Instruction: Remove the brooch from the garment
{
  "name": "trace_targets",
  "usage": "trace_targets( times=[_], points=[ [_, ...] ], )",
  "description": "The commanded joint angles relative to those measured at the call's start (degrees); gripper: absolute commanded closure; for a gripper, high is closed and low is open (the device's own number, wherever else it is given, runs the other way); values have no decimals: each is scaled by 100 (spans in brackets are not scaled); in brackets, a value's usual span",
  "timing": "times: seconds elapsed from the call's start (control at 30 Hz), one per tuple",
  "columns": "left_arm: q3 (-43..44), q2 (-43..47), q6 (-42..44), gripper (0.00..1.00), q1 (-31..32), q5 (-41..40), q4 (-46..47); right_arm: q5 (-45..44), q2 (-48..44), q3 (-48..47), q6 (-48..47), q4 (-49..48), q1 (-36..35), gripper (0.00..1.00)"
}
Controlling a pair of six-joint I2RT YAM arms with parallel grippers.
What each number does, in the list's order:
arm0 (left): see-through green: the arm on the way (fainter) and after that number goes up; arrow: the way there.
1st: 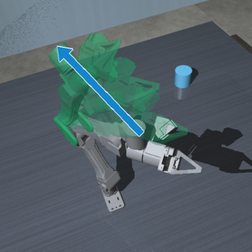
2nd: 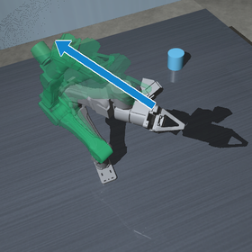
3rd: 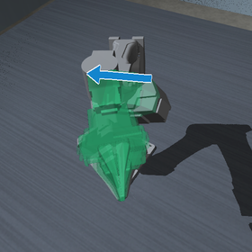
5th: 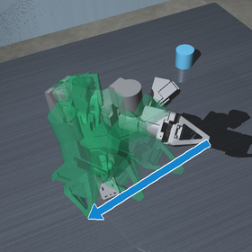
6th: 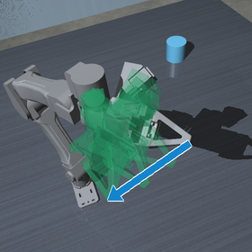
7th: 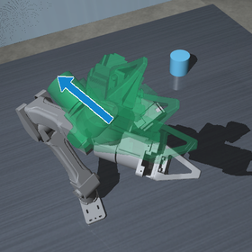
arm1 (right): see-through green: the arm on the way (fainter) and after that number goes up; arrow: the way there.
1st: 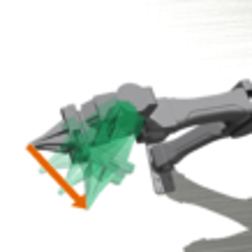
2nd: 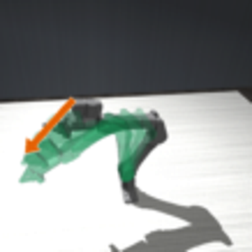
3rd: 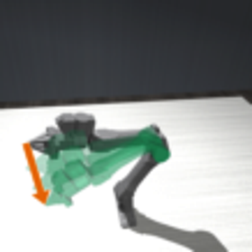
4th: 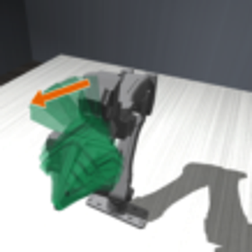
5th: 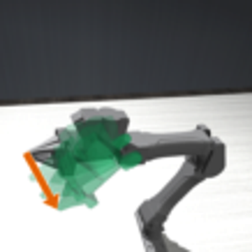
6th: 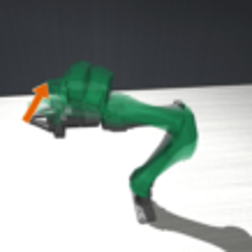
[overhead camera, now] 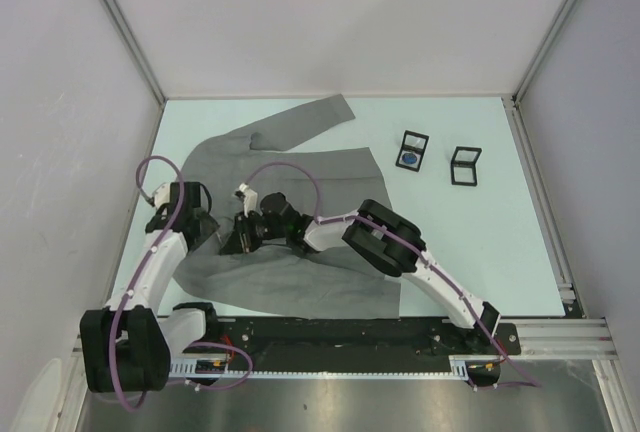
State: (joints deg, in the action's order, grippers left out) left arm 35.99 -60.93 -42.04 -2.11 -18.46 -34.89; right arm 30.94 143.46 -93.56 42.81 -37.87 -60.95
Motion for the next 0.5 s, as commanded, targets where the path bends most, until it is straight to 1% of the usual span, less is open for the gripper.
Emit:
trace_targets(
  times=[0.0, 0.13, 0.17, 0.27, 0.37, 0.47],
  points=[
    [57, 46, 20, 38, -62, 272, 71, 140, -801, 267, -403, 25, 4, 80],
    [23, 2, -23, 39, -70, 509, 53, 316, -1223, 645, -580, -54, 21, 75],
    [5, 28, -49, 40, -62, 536, 70, 281, -1406, 820, -607, -72, 56, 75],
    [-144, 125, -76, 43, -62, 632, 123, 123, -1584, 1006, -773, -28, 127, 73],
    [-259, 151, -59, 46, -62, 651, 219, -88, -1540, 1006, -853, 60, 188, 73],
    [-294, 72, -24, 49, -62, 668, 281, -123, -1347, 998, -599, -159, 294, 72]
  ],
)
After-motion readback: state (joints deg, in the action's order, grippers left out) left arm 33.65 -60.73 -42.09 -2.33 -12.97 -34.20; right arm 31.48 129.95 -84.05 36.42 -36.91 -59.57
